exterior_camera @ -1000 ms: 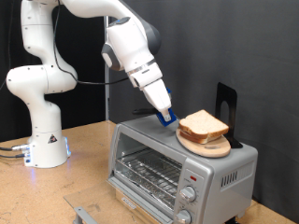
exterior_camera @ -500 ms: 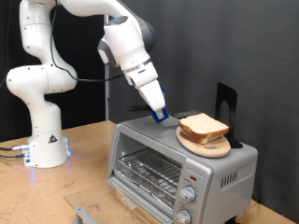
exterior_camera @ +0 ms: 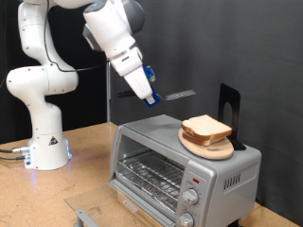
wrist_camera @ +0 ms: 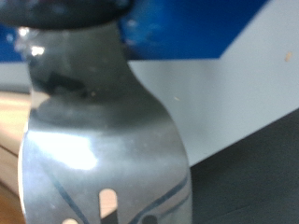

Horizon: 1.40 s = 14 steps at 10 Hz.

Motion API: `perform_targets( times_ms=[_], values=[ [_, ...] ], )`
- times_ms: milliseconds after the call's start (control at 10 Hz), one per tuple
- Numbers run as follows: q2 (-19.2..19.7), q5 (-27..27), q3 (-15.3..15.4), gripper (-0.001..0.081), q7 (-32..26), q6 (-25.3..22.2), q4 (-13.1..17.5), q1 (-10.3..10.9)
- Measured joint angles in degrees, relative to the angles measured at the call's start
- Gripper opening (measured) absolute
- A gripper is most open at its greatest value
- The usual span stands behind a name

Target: Make a piece of toast with the oven

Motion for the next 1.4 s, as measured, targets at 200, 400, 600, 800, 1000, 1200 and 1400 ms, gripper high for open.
perform_targets(
  times_ms=[200,400,600,800,1000,1200,1400],
  values=[
    [0.78,-3.23,-1.35,0.0264,2.08,-1.31,1.21,-2.8],
    [3.35,-7.2,-1.38,0.0264,5.85,-1.12,2.95,-5.43],
    [7.07,-8.94,-1.47,0.0264,7.58,-0.9,5.3,-7.22],
    [10.07,-9.79,-1.71,0.0264,7.69,-0.92,7.23,-8.51],
    [12.66,-11.95,-1.74,0.0264,8.99,-0.44,8.55,-9.39],
    [15.23,-14.02,-1.73,0.0264,9.74,1.42,9.12,-9.66],
    [17.85,-14.72,-1.42,0.0264,10.67,3.54,10.06,-9.65]
  ],
)
